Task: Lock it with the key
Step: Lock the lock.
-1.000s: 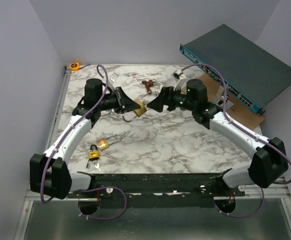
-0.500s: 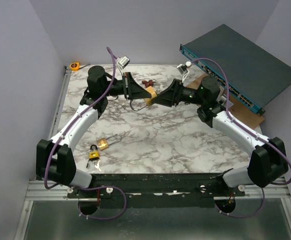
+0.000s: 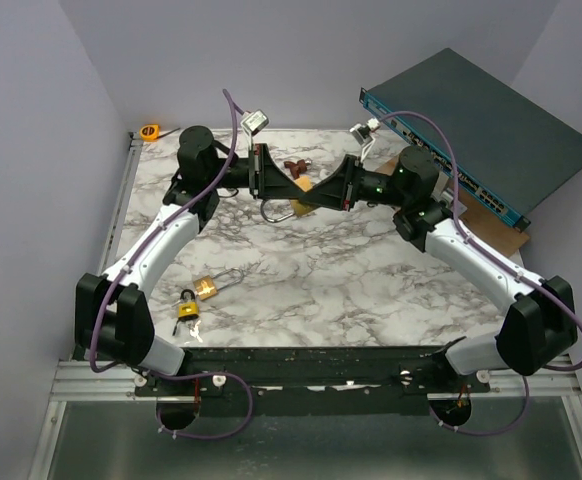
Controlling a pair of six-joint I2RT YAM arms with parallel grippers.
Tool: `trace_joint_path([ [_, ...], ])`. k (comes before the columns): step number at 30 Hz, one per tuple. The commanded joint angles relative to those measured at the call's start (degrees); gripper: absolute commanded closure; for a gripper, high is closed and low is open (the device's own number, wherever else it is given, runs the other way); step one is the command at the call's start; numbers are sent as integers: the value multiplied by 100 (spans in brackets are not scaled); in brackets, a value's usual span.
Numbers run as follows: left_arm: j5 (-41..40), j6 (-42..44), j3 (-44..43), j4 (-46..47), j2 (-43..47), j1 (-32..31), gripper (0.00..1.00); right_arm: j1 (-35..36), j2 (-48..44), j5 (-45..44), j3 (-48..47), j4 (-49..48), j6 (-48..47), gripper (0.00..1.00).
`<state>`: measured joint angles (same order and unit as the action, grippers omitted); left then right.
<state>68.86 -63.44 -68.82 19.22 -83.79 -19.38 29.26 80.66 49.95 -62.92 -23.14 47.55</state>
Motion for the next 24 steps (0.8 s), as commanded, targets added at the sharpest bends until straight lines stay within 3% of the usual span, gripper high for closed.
trace_joint_path([
  [1, -103, -28, -398, 213, -41, -119, 100, 365, -14, -202, -137, 531, -431, 83],
  [2, -105, -80, -425, 283, -52, -119, 100, 368, -36, -153, -60, 507, -439, 80],
  [4, -85, -137, -478, 343, -76, -119, 100, 365, -96, -49, 68, 442, -433, 64],
  [9, 12, -199, -438, 420, -12, -128, 100, 364, -286, 79, 242, 237, -439, 52],
  [14, 87, -127, -318, 356, 106, -128, 100, 365, -322, 100, 281, 15, -351, 52],
  [16, 124, -34, -290, 276, 159, -128, 100, 369, -335, -6, 262, 46, -360, 60],
  [24, 312, 877, -289, -768, 418, -119, 100, 361, -490, -231, 151, 347, -494, 60],
])
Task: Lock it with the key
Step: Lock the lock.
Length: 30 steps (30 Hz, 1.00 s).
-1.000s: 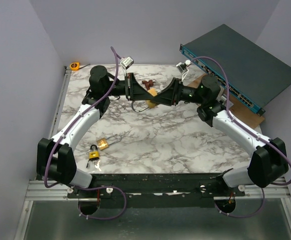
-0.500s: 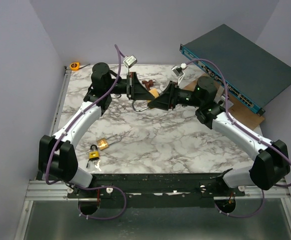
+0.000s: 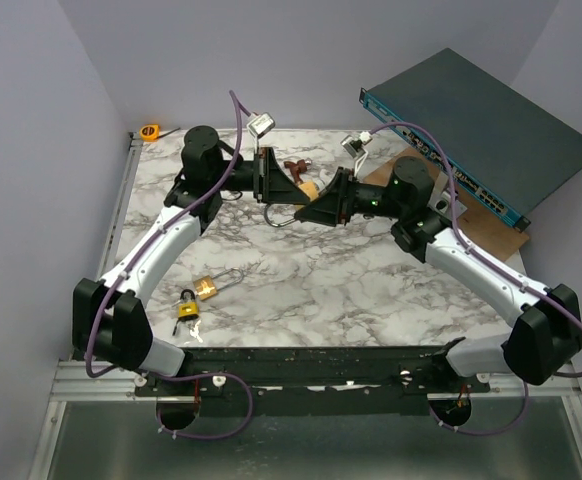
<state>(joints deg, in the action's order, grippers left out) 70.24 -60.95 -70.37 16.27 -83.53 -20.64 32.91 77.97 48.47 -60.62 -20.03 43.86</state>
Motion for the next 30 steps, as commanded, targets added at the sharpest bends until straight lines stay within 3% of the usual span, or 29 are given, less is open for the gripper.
trace_joint_path([
  [1, 166, 711, -120, -550, 421, 10, 100, -3, -221, -41, -94, 20, -107, 60],
  [4, 205, 704, -47, -465, 459, 8, 100, -11, -237, -43, -101, 50, -99, 64],
  [7, 209, 654, -41, -391, 479, 8, 100, -5, -226, 7, -146, 167, -159, 78],
  [9, 218, 574, -60, -283, 441, 8, 100, -4, -221, 31, -152, 194, -153, 97],
  [10, 246, 467, -41, -156, 434, 8, 100, -4, -229, -13, -164, 296, -231, 99],
  [12, 328, 184, 16, 267, 437, 8, 99, -7, -283, -88, -174, 497, -368, 99],
  [14, 335, -35, 101, 602, 467, 8, 78, -8, -348, -96, -152, 493, -379, 99],
  [15, 318, -48, 117, 635, 492, 8, 74, -6, -393, -119, -137, 477, -378, 99],
  [18, 216, -64, 241, 700, 601, 8, 47, -4, -506, -240, -91, 401, -336, 99],
  [21, 89, 261, 300, 307, 740, 33, 43, -5, -585, -341, -33, 271, -223, 99],
  [30, -820, 2348, 37, -2657, 1014, 132, 46, -9, -599, -718, 108, -239, 351, 99],
])
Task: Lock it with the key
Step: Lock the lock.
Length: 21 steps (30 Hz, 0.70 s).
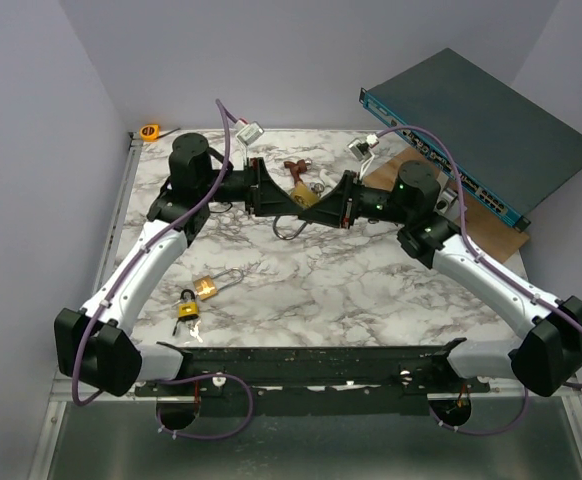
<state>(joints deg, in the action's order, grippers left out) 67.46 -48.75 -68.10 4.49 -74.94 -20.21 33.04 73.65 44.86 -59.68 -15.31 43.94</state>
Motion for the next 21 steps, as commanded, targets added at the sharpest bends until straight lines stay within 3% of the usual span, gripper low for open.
trace_joint_path([
  [1, -610, 1157, -140, -1546, 223, 139, 45, -17, -190, -457, 30, -743, 367, 99],
  [8, -907, 917, 524, -1275, 825, 254, 46, -17, -315, -1021, 214, -1307, 779, 99],
  [14, -1002, 444, 897, -649, 933, 263, 58, -20, -378, -1328, 255, -1907, 1212, 99],
  [16, -1113, 234, 920, -478, 945, 271, 67, -22, -358, -1357, 175, -1923, 1269, 99],
  [21, -1350, -364, 895, 261, 1011, 280, 74, -19, -315, -1312, 155, -2006, 1318, 99],
])
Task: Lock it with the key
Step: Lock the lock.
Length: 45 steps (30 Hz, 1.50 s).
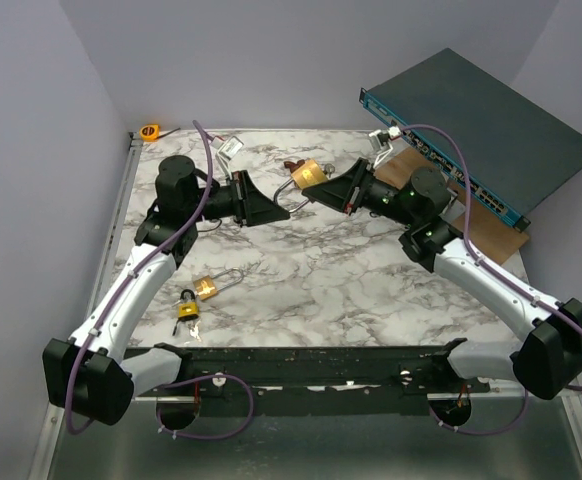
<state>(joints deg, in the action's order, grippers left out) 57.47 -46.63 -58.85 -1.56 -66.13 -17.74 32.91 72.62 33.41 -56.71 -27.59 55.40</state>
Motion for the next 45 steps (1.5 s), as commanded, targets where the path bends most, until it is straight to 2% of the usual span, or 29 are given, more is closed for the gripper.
trace_joint_path([
  [1, -381, -683, -26, 965, 143, 33, 74, -4, -226, -169, -102, -766, 146, 99],
  [6, -367, -894, -142, 1151, 94, 33, 73, -4, -310, -273, 87, -765, 106, 99],
  [10, -346, -918, -164, 1168, 83, 33, 90, -3, -359, -352, 99, -782, 83, 99],
  [11, -310, -899, -206, 1127, 76, 33, 99, -5, -358, -337, 78, -738, 55, 99],
  [13, -232, -509, -491, 683, 52, 33, 100, -5, -349, -251, 30, -642, -87, 99],
  [15, -171, 297, -1017, -159, 49, 33, 100, -10, -370, -102, 4, -519, -315, 99],
  [17, -177, 1327, -1636, -1192, 69, 33, 100, -6, -425, 148, -76, -318, -628, 85],
  [20, 1, 2230, -2251, -2083, 115, 33, 100, -3, -541, 437, -181, -67, -1024, 59],
  [22, 159, 2489, -2455, -2235, 152, 16, 100, -4, -620, 590, -218, -50, -1160, 51],
  [27, 202, 3071, -2960, -2787, 171, -121, 100, -4, -717, 922, -294, -63, -1260, 42],
  [30, 183, 3315, -3146, -3007, 242, -242, 100, -5, -792, 1114, -351, -70, -1332, 32],
  [35, 193, 3535, -3339, -3263, 340, -388, 100, -6, -827, 1314, -697, 521, -1905, 22],
  [39, 226, 3571, -3407, -3321, 447, -514, 100, -9, -873, 1217, -964, 1064, -2468, 17],
  [45, 259, 3345, -3551, -3144, 449, -547, 100, -4, -594, 2003, -1275, 1131, -2493, 15],
])
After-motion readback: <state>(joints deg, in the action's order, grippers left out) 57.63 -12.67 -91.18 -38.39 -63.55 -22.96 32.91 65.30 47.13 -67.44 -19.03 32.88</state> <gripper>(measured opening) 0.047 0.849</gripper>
